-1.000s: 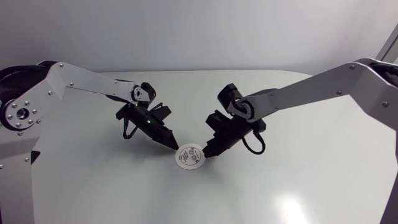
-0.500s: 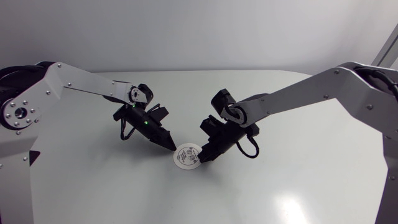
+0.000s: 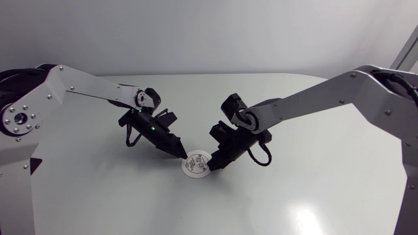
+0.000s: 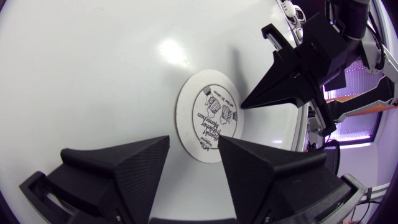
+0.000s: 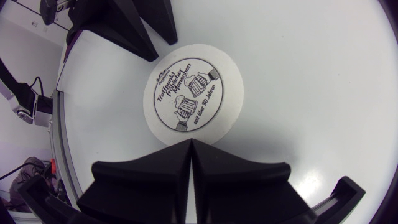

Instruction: Turn the coaster over.

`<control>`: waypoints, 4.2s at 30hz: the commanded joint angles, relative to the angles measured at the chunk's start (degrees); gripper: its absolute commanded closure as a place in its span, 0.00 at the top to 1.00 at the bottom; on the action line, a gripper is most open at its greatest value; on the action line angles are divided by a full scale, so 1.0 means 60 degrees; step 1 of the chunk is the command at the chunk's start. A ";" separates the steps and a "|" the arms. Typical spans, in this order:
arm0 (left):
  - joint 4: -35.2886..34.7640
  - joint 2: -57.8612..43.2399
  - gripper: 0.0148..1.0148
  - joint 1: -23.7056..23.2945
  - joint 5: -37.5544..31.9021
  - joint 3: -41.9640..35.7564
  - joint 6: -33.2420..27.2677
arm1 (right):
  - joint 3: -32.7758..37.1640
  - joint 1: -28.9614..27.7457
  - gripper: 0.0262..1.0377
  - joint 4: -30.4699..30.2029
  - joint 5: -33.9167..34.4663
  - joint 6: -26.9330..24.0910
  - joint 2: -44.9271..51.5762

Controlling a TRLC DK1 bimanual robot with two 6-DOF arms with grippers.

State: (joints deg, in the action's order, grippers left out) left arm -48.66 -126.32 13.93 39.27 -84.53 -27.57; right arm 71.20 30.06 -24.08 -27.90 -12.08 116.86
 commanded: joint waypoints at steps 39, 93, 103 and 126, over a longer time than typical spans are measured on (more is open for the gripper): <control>-0.0693 -0.0304 0.24 0.0563 0.0560 -0.0106 -0.0195 | -0.0075 -0.0001 0.02 -0.0338 0.0168 -0.0243 -0.0258; -0.1103 -0.0099 0.44 -0.0037 0.0560 -0.0369 -0.0268 | 0.0160 -0.0309 0.02 -0.0294 0.0153 -0.0580 0.0446; -0.1001 -0.0553 0.59 0.0168 0.0560 -0.0516 -0.0195 | 0.0028 -0.0118 0.02 -0.0118 0.0153 -0.0551 0.0533; -0.0942 -0.1168 0.59 0.0651 0.0985 -0.1175 0.0040 | -0.0089 0.0189 0.02 -0.0118 0.0153 -0.0492 0.0533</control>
State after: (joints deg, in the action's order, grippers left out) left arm -54.22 -130.82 16.88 44.03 -90.54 -27.77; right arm 72.95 30.39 -24.69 -27.49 -14.59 117.84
